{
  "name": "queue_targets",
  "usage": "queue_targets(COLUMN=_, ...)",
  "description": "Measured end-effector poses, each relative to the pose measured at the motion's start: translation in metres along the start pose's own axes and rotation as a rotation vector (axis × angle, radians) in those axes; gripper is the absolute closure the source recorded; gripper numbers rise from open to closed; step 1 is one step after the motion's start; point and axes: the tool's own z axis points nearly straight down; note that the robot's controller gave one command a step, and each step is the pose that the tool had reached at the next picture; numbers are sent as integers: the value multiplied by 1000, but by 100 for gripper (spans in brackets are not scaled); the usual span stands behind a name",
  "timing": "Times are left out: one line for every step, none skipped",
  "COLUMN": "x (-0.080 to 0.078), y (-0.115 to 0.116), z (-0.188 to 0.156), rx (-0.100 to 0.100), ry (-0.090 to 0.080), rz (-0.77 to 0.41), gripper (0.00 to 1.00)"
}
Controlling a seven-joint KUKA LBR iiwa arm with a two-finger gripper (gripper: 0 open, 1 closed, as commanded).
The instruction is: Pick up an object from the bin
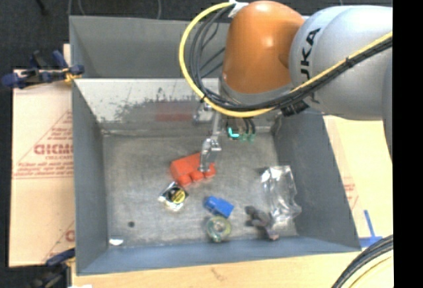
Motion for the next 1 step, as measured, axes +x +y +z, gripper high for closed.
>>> queue_targets(x=-14, y=-25, z=147, rx=0, ry=-13, rz=-169, gripper=0)
